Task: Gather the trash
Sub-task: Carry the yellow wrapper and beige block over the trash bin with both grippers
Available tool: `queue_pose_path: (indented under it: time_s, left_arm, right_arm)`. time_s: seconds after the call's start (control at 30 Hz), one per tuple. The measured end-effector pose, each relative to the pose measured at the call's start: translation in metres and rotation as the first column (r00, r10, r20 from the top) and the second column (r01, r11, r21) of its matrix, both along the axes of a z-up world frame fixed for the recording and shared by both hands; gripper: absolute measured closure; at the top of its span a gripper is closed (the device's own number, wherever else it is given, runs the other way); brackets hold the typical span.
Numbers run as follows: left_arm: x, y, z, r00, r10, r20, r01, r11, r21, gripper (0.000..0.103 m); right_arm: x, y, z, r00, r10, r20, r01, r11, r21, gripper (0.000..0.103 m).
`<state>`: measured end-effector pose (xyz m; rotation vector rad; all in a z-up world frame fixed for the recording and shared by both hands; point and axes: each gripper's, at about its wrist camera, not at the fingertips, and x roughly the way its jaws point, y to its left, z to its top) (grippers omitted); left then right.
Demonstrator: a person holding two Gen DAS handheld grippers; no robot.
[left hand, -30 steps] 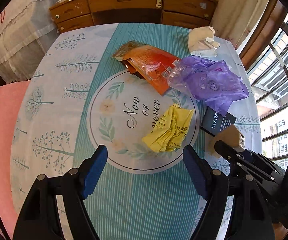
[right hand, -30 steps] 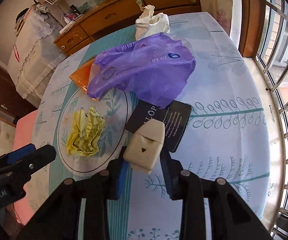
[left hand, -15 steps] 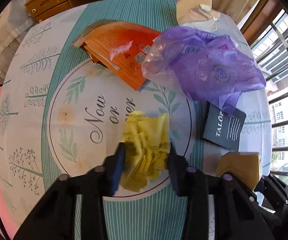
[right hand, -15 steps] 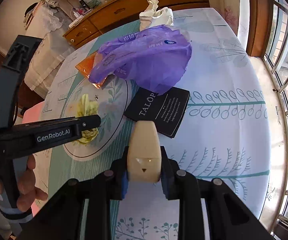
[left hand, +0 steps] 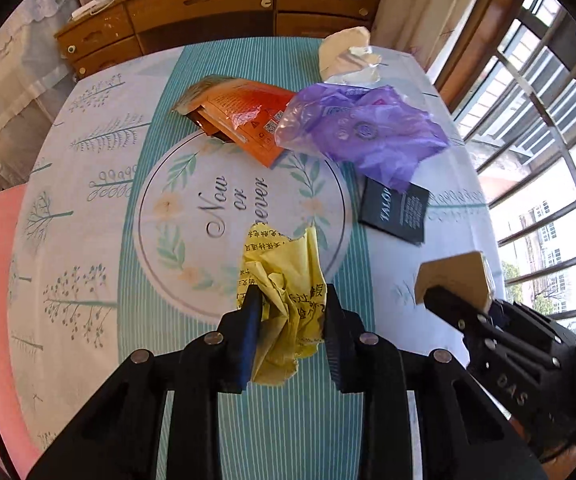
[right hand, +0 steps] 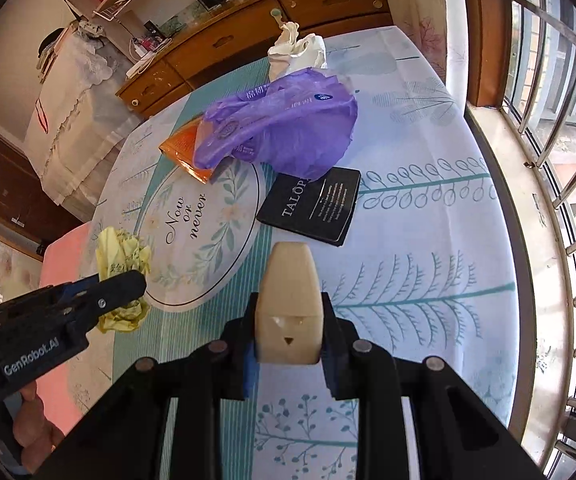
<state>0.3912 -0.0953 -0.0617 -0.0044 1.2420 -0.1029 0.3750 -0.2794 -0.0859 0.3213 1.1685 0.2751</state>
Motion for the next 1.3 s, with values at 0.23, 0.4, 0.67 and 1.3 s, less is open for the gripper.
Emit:
queue_pose_path:
  time_s: [0.23,0.4,0.67,1.3]
  left_arm:
    - [-0.086,0.014,0.045,0.992,-0.089,0.090,0.091,0.996,-0.021,0.076]
    - [-0.163,0.041,0.074,0.977,-0.152,0.150,0.157,0.987,-0.024,0.076]
    - [-0.273,0.097,0.089,0.962,-0.187,0.199,0.198,0.979,-0.037,0.076]
    - [-0.364,0.079,-0.012,0.972,-0.230,-0.053,0.226,0.971,-0.076,0.076]
  right_arm:
    - [-0.073,0.020,0.036,0.994,-0.094,0.056,0.095,0.995,-0.007,0.077]
    - [-0.137,0.044,0.057,0.985,-0.146,0.096,0.149,0.989,-0.018,0.077]
    - [-0.242,0.092,0.074,0.976,-0.169,0.137,0.177,0.983,-0.047,0.077]
    - [-0.352,0.105,-0.005,0.992,-0.111,-0.063,0.101,0.985,-0.143,0.077]
